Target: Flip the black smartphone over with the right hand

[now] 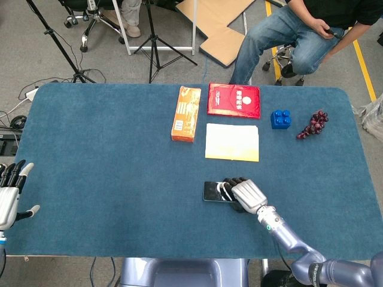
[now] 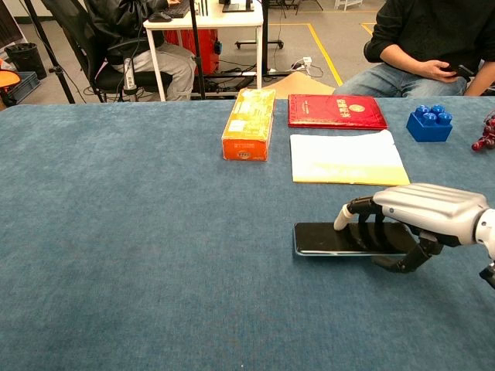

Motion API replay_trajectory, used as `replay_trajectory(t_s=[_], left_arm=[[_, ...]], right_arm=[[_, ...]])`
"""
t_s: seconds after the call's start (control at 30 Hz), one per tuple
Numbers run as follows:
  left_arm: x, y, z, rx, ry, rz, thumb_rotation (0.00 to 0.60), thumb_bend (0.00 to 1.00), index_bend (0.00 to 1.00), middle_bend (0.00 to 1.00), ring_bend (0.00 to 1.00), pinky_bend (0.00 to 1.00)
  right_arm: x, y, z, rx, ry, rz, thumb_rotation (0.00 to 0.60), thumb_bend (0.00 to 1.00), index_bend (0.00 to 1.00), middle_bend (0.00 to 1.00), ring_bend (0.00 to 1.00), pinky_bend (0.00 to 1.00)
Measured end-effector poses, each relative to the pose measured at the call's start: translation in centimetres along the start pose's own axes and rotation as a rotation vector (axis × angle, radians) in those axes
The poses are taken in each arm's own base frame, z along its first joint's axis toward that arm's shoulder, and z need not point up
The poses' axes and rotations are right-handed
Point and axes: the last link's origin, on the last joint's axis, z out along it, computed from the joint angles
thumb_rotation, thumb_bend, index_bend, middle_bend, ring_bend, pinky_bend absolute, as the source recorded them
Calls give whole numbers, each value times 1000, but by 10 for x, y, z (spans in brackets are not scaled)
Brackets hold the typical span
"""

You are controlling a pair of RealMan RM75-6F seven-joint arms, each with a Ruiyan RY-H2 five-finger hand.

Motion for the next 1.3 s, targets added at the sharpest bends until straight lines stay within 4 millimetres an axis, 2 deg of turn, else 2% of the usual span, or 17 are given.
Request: replay_trajectory(t_s=[0.2,0.47,0.67,0.8,0.87,0.93,1.07,1.1,1.17,1.2,1.23,1.3], left_arm=[[0,1,-1,-4,-4,2,600,0,0,0,0,0],[0,1,0,-5,-6,1,600,0,0,0,0,0],[-2,2,1,-3,-13,6,600,0,0,0,0,0],[-3,1,1,-1,-14,8,600,0,0,0,0,0],[-2,1,1,1,-13,5,600,0,0,0,0,0],[-2,1,1,2,-12,4,600,0,0,0,0,0],[-1,1,1,-4,-1,1,600,0,0,0,0,0],[-1,1,1,-6,4,1,600,0,0,0,0,0],[0,1,1,-14,20,1,600,0,0,0,0,0],[0,2,1,-19,25,0,600,0,0,0,0,0],[0,2,0,-26,30,-2,600,0,0,0,0,0],[0,3,0,-35,32,-5,600,0,0,0,0,0]], right_arm=[[9,-10,-14,-6,-102,279,600,728,278,321,253,350],[31,12,-3,-133,-95,552,600,746,278,319,253,355],[42,41,15,-231,-13,565,600,746,279,319,253,355],[45,53,25,-271,33,530,600,746,279,319,247,353],[46,56,28,-284,60,526,600,746,280,318,230,304],[48,56,28,-280,83,516,600,746,279,310,185,177],[59,52,24,-226,169,437,600,718,266,267,124,88],[63,51,22,-208,194,409,600,652,257,251,109,72],[71,49,15,-162,264,334,600,371,229,207,70,38],[75,49,11,-144,299,302,600,178,196,164,38,16],[79,49,6,-126,334,271,600,46,157,117,13,3],[86,49,-9,-90,415,203,600,0,100,49,0,0]])
